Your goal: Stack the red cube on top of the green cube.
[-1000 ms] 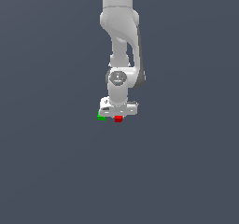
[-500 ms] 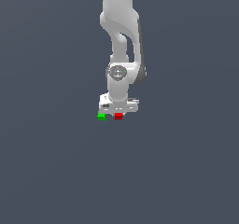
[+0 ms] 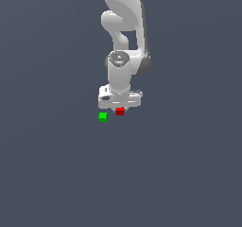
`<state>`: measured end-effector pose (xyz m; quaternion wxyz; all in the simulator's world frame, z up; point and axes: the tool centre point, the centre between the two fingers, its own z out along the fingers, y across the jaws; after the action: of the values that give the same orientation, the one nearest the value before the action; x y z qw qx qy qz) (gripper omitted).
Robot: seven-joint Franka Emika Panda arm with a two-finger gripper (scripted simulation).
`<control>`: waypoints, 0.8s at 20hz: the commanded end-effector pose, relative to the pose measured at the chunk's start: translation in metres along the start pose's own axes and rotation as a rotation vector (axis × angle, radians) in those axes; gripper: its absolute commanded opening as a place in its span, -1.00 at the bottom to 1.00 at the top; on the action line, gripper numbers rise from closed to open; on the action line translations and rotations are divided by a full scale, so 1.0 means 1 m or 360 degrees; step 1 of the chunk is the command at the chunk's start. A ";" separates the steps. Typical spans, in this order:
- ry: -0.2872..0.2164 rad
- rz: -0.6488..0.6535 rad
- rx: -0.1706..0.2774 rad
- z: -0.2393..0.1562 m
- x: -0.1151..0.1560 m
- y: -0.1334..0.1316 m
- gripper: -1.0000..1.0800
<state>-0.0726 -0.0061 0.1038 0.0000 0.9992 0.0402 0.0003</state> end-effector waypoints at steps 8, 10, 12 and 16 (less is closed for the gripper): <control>-0.0001 0.0000 0.0000 -0.018 0.001 0.000 -1.00; -0.0001 0.0000 0.0000 -0.017 0.001 0.000 -1.00; -0.0001 0.0000 0.0000 -0.017 0.001 0.000 -1.00; -0.0001 0.0000 0.0000 -0.013 0.000 0.006 -1.00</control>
<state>-0.0721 -0.0088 0.1186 -0.0001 0.9992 0.0407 0.0000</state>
